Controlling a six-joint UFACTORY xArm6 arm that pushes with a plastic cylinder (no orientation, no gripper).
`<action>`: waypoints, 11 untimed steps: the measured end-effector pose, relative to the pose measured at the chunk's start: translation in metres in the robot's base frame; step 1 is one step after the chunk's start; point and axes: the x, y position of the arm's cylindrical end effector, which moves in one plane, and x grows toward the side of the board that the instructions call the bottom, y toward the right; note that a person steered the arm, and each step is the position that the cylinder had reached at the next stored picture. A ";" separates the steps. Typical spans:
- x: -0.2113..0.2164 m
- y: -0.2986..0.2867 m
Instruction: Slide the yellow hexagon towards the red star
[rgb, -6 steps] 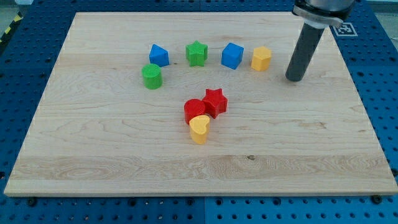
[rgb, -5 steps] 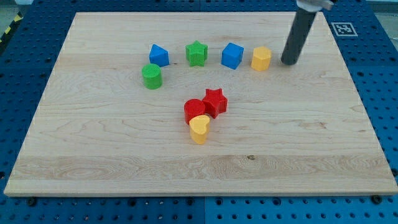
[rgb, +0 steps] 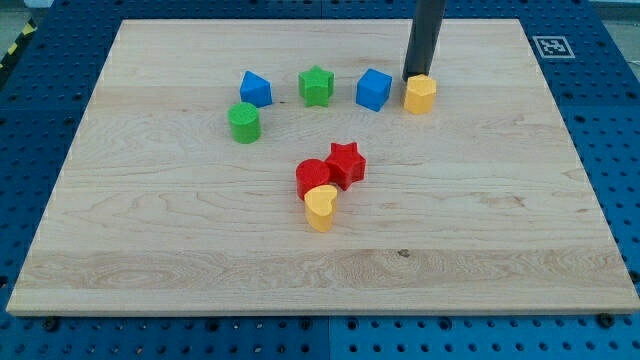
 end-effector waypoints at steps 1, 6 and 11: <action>0.012 0.000; 0.087 0.054; 0.075 0.046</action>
